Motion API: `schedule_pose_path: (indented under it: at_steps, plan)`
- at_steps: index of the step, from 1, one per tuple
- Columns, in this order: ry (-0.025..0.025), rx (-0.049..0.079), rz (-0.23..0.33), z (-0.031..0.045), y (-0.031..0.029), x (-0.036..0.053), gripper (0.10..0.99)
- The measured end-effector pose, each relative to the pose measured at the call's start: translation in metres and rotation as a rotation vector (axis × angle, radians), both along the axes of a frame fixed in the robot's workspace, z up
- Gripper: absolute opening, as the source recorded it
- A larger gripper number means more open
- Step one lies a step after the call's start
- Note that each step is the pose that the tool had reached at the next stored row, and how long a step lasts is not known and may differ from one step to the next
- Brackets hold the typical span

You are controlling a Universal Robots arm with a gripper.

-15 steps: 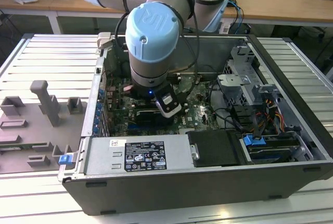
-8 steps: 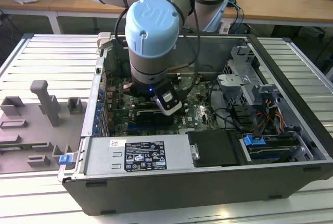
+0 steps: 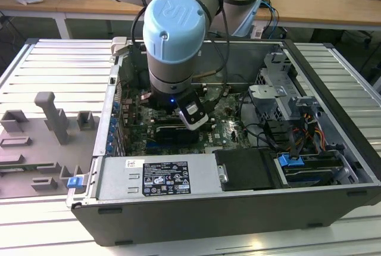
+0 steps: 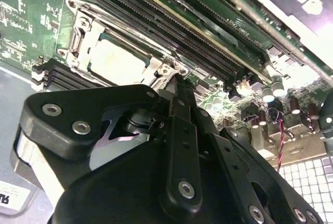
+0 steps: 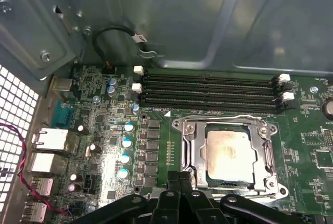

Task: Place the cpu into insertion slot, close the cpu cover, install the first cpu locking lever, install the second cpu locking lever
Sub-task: 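Install the second cpu locking lever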

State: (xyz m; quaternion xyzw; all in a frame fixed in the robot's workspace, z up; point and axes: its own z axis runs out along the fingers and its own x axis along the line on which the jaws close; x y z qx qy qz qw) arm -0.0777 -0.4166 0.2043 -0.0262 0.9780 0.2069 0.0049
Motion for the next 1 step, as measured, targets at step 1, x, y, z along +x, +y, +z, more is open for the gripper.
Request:
schedule_pose_path:
  at_steps: [1]
  plan:
    - [0.0000, 0.000, 0.000, 0.0001, 0.0000, 0.0000, 0.106]
